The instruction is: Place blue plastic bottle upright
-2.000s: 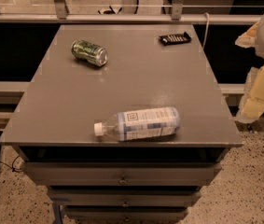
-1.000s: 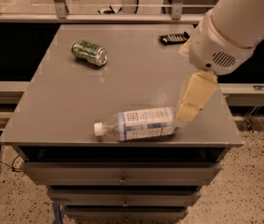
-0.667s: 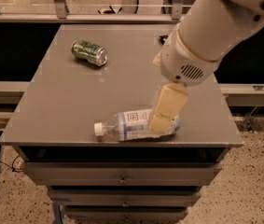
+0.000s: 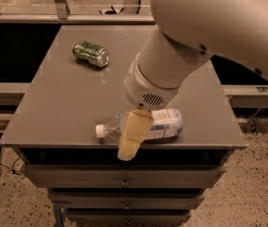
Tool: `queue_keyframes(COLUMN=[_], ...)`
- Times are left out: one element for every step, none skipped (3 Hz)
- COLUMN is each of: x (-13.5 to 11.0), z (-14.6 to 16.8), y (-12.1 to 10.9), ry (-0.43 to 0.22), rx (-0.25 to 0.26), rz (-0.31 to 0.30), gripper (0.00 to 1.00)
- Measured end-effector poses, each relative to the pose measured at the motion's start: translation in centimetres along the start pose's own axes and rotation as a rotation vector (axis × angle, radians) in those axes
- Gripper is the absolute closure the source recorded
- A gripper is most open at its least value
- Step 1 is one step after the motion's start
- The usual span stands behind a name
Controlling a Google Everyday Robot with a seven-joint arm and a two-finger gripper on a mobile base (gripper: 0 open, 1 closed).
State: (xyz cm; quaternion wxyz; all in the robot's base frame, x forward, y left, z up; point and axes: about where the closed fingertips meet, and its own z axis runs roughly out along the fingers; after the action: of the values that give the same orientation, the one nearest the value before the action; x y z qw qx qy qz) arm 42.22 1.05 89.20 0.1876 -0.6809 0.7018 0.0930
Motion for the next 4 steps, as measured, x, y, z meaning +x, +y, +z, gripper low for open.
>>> queue_keyframes(x=[0.0,1.0,1.8,2.0], z=[2.4,4.0,4.8,5.2], y=[0.1,-0.2,-0.6,-0.7], ry=[0.041,0.084,0.118,0.126], rx=[-0.005,-0.006,-0.003,-0.002], rz=[-0.029,-0.046,-0.063,-0.073], gripper=[0.0,0.0,0.26,0.49])
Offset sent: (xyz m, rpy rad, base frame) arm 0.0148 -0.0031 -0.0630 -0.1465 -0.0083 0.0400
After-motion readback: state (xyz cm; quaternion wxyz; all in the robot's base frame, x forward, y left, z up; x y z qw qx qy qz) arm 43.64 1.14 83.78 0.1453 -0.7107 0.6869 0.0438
